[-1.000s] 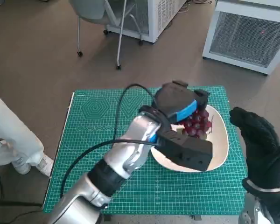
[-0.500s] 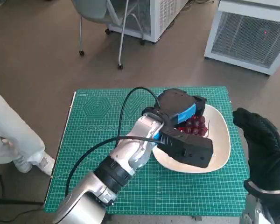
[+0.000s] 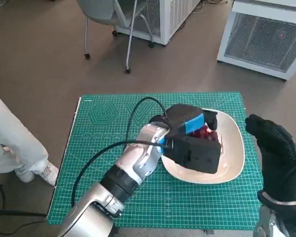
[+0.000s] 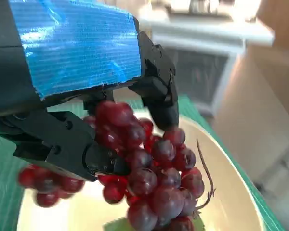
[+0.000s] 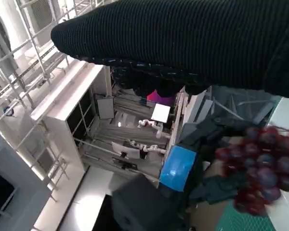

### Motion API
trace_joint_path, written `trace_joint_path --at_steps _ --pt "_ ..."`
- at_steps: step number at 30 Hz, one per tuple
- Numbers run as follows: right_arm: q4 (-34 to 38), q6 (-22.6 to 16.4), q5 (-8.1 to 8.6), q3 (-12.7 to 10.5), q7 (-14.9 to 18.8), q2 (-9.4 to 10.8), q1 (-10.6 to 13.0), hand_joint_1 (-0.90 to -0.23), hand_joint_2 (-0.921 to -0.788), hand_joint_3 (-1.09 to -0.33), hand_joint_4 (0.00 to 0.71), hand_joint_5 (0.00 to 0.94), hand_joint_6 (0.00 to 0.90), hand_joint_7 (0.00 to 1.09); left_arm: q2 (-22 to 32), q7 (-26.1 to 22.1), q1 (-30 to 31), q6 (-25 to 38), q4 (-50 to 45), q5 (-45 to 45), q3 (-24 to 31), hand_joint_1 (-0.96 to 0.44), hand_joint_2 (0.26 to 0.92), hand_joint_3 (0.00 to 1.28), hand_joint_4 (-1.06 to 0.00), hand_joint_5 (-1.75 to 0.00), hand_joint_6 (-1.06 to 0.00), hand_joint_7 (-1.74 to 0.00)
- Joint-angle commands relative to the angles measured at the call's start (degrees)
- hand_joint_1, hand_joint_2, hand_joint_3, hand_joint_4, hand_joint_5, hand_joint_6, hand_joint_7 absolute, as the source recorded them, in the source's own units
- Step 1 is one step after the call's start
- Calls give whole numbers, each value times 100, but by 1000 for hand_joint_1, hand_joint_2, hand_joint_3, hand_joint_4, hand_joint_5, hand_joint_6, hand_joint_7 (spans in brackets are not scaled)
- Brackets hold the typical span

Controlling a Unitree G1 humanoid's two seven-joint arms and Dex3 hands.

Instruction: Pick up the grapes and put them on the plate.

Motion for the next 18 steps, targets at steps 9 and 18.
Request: trace_joint_path --at_steps 9,18 --pt "102 103 37 45 18 38 36 -480 -921 -529 553 2 217 638 158 -30 92 -177 -263 -107 35 -208 779 30 -40 -3 -246 -2" --pt "67 135 30 84 6 49 31 -479 -921 -530 553 2 215 640 443 -551 221 -492 -369 -877 553 -341 795 16 -9 -2 -207 0"
